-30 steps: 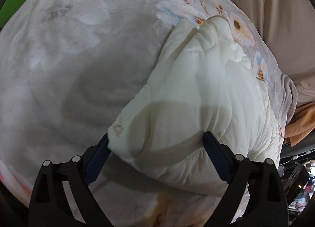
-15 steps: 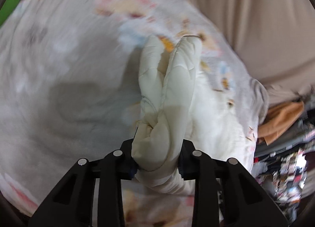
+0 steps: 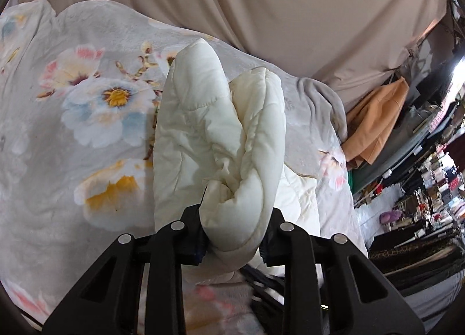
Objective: Fold large clothes
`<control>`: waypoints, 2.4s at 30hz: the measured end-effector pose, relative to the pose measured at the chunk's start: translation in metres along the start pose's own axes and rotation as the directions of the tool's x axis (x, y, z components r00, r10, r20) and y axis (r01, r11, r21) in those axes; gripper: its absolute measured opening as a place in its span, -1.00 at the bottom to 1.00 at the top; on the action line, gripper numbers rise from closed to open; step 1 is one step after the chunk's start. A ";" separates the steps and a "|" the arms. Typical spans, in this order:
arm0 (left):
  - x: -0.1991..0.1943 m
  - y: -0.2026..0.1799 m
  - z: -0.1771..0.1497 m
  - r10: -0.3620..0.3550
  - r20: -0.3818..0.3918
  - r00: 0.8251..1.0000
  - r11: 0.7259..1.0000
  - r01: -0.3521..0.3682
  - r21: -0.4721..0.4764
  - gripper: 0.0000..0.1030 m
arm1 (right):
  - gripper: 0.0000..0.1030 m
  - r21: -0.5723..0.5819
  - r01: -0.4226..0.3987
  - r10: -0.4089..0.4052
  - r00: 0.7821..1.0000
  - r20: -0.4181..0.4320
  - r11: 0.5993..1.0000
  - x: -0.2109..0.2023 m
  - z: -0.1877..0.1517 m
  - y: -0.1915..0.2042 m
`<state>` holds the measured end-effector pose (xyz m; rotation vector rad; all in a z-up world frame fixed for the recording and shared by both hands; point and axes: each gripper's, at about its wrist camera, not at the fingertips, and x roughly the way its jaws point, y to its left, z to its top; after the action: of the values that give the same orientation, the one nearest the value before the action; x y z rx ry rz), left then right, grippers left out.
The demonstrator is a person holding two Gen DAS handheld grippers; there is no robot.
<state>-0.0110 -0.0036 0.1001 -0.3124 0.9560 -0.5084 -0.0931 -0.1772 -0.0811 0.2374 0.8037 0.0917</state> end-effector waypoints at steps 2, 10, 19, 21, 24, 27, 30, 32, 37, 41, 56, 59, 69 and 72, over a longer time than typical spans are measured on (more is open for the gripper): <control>-0.003 0.009 0.001 0.034 0.019 0.999 0.999 -0.033 -0.031 -0.51 | -1.00 0.056 0.022 -0.024 0.999 0.031 0.998 -0.017 -0.002 -0.018; -0.019 0.151 -0.026 0.226 -0.076 0.971 0.930 -0.238 -0.281 -0.35 | -0.97 0.200 0.162 -0.185 0.977 0.102 0.966 -0.051 0.003 -0.080; 0.001 0.212 -0.050 0.223 -0.111 0.969 0.881 -0.249 -0.402 0.51 | -0.01 0.340 0.250 -0.294 0.952 0.084 0.907 -0.041 0.032 -0.144; 0.015 0.209 -0.045 0.234 -0.125 0.964 0.885 -0.264 -0.383 0.67 | 0.00 0.370 0.248 -0.285 0.957 0.048 0.895 -0.023 0.038 -0.154; 0.030 0.207 -0.041 0.259 -0.156 0.953 0.881 -0.299 -0.368 0.46 | -0.77 0.358 0.232 -0.243 0.970 -0.016 0.904 0.002 0.046 -0.152; 0.025 0.211 -0.043 0.246 -0.141 0.959 0.873 -0.283 -0.398 0.40 | -0.82 0.300 0.155 -0.198 0.973 0.117 0.941 -0.022 0.068 -0.126; 0.024 0.218 -0.049 0.241 -0.150 0.959 0.865 -0.283 -0.414 0.39 | -0.82 0.230 0.165 -0.210 0.960 0.184 0.959 -0.027 0.082 -0.111; 0.028 0.221 -0.053 0.245 -0.160 0.956 0.859 -0.291 -0.421 0.39 | -0.79 0.239 0.229 -0.250 0.966 0.060 0.943 0.007 0.078 -0.128; 0.033 0.216 -0.053 0.265 -0.163 0.951 0.859 -0.309 -0.409 0.39 | -0.59 0.291 0.306 -0.322 0.947 0.007 0.906 0.000 0.065 -0.142; 0.033 0.214 -0.051 0.260 -0.165 0.951 0.854 -0.306 -0.420 0.20 | -0.59 0.222 0.340 -0.381 0.908 0.176 0.914 -0.057 0.061 -0.096; -0.030 0.106 -0.014 0.127 0.022 0.992 0.972 -0.120 -0.202 -0.71 | -1.00 -0.265 0.058 -0.079 0.994 -0.072 0.963 0.070 -0.002 0.041; -0.031 0.050 -0.006 0.069 0.052 0.996 0.996 -0.066 -0.066 -0.72 | -1.00 -0.210 0.014 -0.032 0.996 -0.080 0.978 0.072 0.000 0.030; 0.065 -0.098 -0.022 -0.051 -0.121 0.991 0.963 0.081 0.256 -0.74 | -1.00 0.052 -0.076 0.075 0.997 0.022 0.996 -0.017 -0.024 -0.031; 0.117 -0.126 -0.046 0.000 -0.211 0.978 0.946 0.068 0.317 -0.74 | -1.00 0.106 -0.029 0.024 0.999 0.045 0.994 -0.047 -0.040 -0.060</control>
<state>-0.0283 -0.1748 0.0530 0.0215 1.0521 -0.7298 -0.1553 -0.2365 -0.0898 0.3501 0.7625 0.0682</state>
